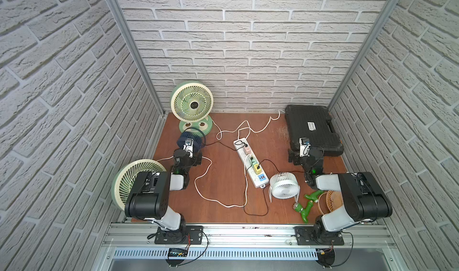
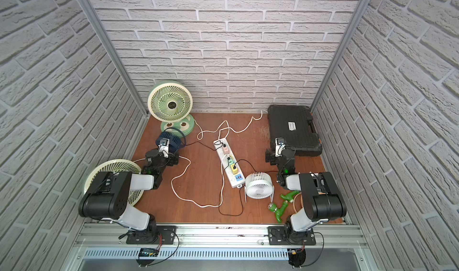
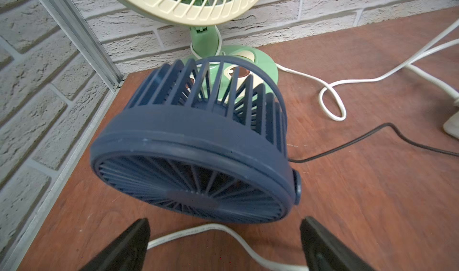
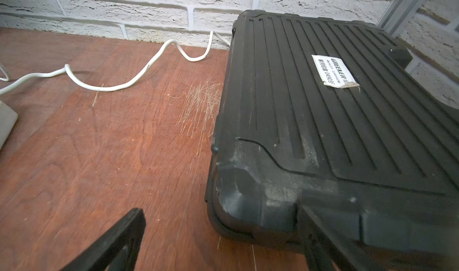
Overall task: Unplug the desk fan from the power strip
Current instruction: Remove the plug from the socket.
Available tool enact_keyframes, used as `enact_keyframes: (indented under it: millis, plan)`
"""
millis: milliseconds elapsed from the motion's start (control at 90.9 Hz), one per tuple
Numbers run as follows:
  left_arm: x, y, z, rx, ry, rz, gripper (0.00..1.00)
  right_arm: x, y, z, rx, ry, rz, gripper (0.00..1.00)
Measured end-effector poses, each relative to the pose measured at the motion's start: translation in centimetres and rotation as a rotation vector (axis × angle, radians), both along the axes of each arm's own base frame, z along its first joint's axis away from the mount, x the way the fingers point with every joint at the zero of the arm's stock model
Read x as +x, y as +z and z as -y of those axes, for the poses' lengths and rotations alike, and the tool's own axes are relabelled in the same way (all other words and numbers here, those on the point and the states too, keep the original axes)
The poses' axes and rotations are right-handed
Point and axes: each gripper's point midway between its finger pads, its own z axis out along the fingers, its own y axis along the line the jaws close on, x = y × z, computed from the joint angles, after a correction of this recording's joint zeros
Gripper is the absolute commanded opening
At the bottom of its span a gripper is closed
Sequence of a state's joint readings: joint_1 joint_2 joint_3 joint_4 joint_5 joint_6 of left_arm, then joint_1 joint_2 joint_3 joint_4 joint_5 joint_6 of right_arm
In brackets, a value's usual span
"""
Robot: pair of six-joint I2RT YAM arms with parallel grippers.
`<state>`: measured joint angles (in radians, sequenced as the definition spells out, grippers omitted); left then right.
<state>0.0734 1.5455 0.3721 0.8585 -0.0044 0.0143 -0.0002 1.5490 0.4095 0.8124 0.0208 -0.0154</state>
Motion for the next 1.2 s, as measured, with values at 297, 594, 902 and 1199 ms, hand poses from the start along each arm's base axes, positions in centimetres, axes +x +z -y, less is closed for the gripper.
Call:
enact_keyframes:
  millis: [297,594,902,1199]
  plan:
    - [0.0,0.0,0.0,0.000,0.000,0.000,0.98,0.0,0.0,0.0,0.000,0.000,0.000,0.99]
    - [0.0,0.0,0.0,-0.005,-0.005,0.001,0.98,0.0,0.0,0.0,0.000,0.000,0.000,0.99]
    - [-0.6,1.4,-0.8,-0.002,0.053,0.014,0.98,-0.7,2.5,-0.4,0.003,0.025,0.022,0.99]
    - [-2.0,9.9,0.3,-0.017,0.100,0.167,0.98,-0.6,11.9,-3.2,0.007,0.121,0.034,1.00]
